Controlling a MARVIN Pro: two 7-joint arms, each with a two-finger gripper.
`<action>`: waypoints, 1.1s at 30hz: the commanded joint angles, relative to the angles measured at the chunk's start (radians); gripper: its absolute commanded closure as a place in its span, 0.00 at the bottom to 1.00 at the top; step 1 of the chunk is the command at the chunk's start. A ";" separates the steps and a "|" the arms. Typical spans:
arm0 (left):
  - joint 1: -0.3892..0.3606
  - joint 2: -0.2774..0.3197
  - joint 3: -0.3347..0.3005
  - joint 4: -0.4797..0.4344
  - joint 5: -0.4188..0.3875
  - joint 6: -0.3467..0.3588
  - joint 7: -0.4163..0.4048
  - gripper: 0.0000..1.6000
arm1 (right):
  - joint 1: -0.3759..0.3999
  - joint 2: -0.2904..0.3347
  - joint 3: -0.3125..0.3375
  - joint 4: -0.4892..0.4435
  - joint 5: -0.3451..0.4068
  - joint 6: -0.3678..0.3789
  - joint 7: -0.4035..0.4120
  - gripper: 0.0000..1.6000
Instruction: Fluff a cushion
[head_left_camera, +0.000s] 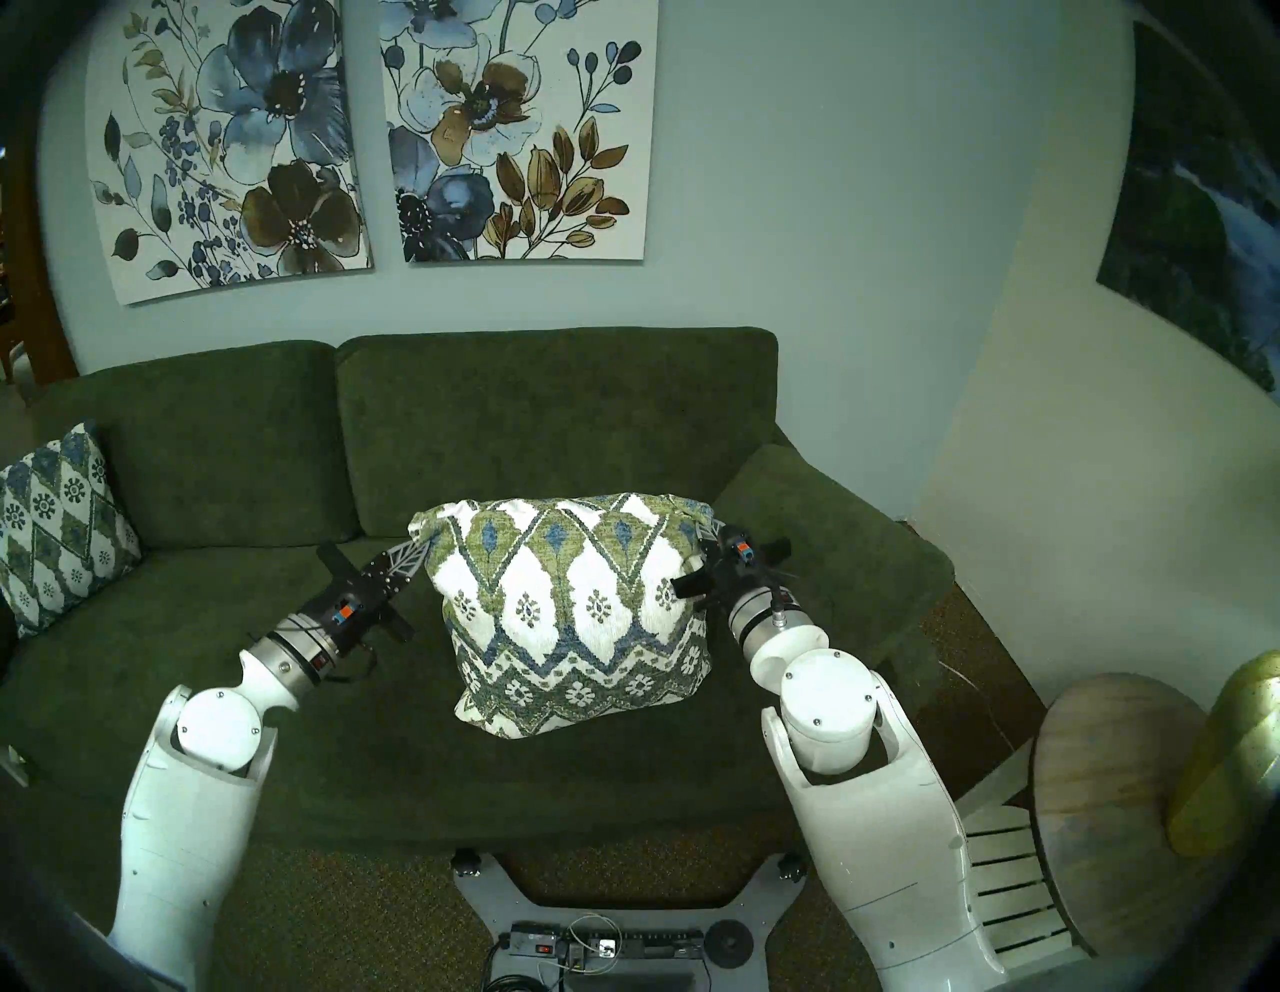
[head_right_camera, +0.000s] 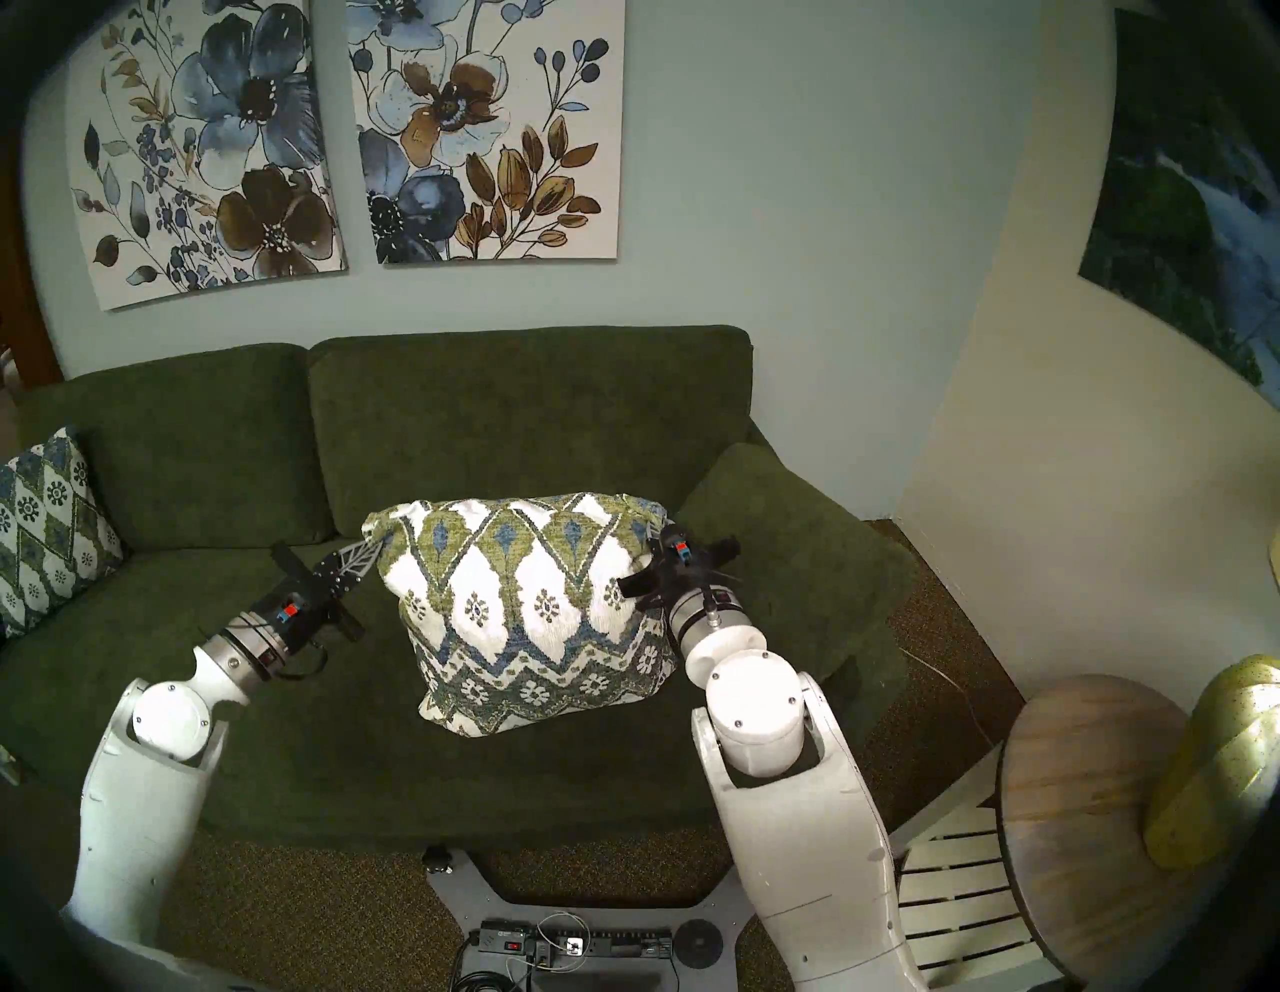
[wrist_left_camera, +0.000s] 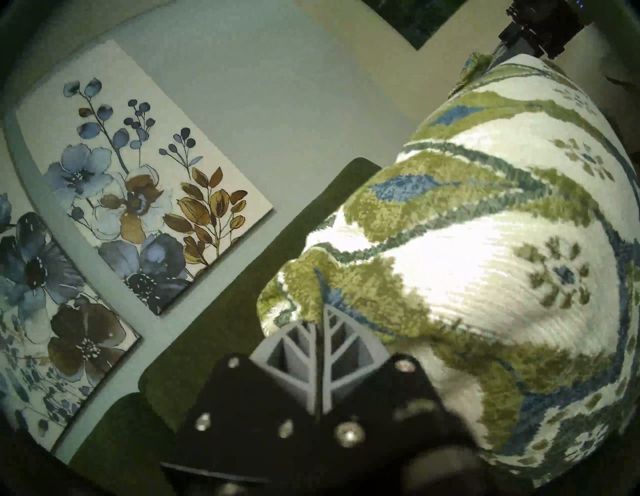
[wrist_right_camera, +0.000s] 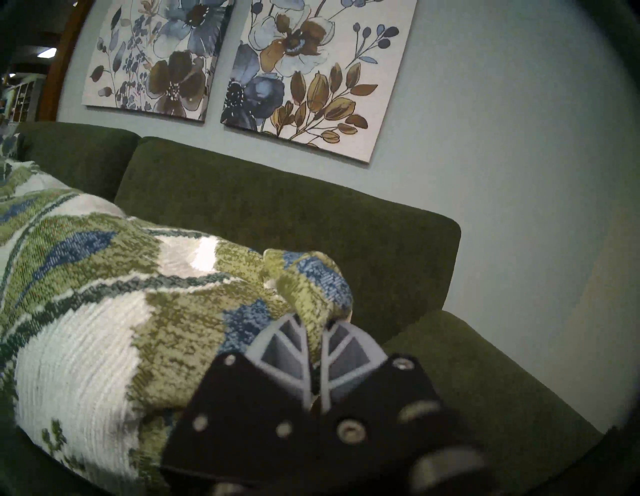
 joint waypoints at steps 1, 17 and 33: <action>-0.127 0.053 -0.021 -0.044 -0.004 0.028 0.007 1.00 | 0.126 -0.047 0.001 -0.032 -0.003 0.003 -0.007 1.00; -0.224 0.124 -0.026 -0.098 -0.001 0.092 0.005 1.00 | 0.220 -0.085 0.030 -0.051 -0.001 0.006 -0.016 1.00; -0.059 0.014 0.175 0.200 0.090 0.091 -0.032 1.00 | 0.087 -0.007 0.108 0.265 -0.020 -0.006 -0.008 1.00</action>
